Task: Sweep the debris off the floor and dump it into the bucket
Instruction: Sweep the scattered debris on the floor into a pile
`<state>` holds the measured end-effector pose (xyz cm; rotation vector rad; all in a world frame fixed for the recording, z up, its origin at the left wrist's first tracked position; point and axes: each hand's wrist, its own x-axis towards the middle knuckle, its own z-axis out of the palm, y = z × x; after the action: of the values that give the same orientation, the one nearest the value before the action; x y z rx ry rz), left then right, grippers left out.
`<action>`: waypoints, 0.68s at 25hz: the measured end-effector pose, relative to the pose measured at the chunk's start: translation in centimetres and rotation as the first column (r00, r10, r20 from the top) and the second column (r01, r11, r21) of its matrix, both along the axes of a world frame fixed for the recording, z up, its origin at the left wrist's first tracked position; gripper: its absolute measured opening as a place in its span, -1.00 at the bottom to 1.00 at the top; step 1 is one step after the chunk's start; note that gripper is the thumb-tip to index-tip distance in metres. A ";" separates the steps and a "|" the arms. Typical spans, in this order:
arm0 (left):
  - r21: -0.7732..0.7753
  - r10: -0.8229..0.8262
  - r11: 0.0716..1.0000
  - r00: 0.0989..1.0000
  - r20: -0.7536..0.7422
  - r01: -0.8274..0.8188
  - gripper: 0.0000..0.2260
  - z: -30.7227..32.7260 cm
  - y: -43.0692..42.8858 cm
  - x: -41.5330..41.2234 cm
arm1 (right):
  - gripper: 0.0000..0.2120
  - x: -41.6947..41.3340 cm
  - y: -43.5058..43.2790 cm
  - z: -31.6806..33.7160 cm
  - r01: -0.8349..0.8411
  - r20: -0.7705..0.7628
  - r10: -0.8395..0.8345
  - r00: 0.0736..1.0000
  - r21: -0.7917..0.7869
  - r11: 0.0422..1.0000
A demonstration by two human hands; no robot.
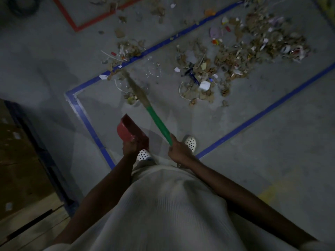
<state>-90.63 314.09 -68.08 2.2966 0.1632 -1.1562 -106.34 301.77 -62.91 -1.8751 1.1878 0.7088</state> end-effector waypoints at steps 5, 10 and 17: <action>0.018 0.125 0.992 0.992 -0.024 -0.125 -0.55 1.2 -3.8 -3.7 | -0.48 -4.2 -5.5 -2.1 -0.098 -0.058 0.107 0.993 0.145 0.985; 0.046 0.088 0.995 0.996 0.031 -0.089 -0.54 1.2 -7.4 -8.2 | -0.53 -10.0 -13.8 -4.0 0.176 -0.240 -0.150 0.959 0.090 0.980; -0.009 0.140 0.990 0.990 -0.006 -0.140 -0.60 0.9 -12.5 -11.9 | -0.45 -10.1 -20.1 -1.5 0.684 -0.132 -0.671 0.729 0.103 0.723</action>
<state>-102.48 301.54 -67.18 2.2351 0.3156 -1.0898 -116.41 281.70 -64.37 -1.1453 1.6943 0.4356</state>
